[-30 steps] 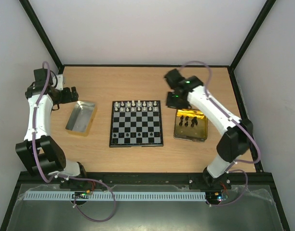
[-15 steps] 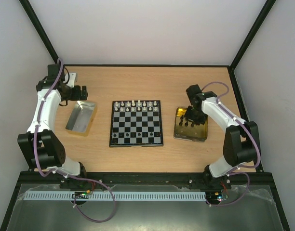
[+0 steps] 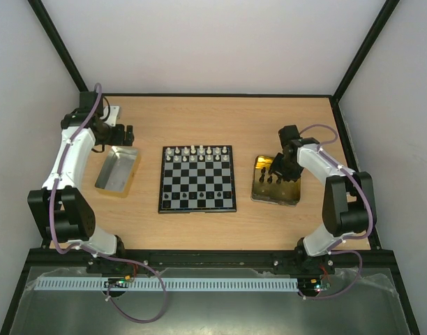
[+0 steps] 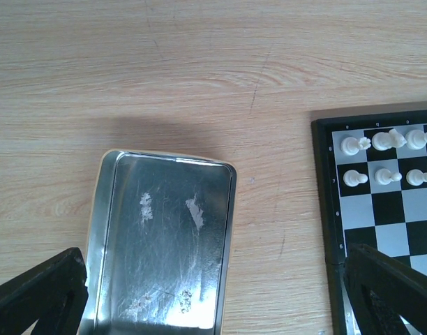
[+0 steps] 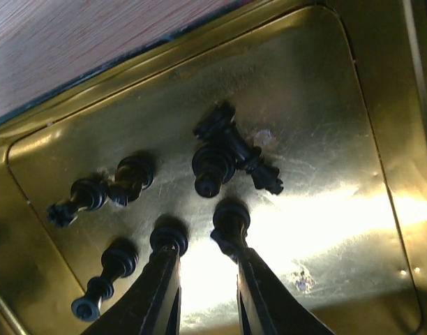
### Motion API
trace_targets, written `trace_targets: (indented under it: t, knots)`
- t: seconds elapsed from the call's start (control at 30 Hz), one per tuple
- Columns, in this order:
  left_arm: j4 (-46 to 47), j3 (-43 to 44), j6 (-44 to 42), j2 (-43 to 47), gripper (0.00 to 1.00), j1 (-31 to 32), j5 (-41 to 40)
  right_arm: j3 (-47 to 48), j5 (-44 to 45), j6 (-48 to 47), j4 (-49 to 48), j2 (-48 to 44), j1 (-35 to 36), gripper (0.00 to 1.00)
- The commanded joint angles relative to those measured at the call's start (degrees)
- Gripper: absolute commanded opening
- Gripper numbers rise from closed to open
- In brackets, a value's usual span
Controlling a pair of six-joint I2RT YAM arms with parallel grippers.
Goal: Set up the chess pieces on the board
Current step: Pick up the chess piece from the storage box.
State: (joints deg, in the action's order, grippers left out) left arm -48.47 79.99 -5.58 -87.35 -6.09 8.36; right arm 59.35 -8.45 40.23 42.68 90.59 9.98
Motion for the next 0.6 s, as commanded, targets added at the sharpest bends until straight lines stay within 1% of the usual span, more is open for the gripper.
trace_targets:
  t: [0.0,0.57]
  knots:
    - [-1.7,1.8,0.0,0.4,1.0,0.1,-1.2,-0.3,-0.3,-0.9,-2.4,1.9,-1.3,0.22]
    - [-2.4,2.7,-0.3,0.5,0.99,0.1,-1.7,-2.3,-1.0,-2.6,-4.2,3.9,-2.3,0.22]
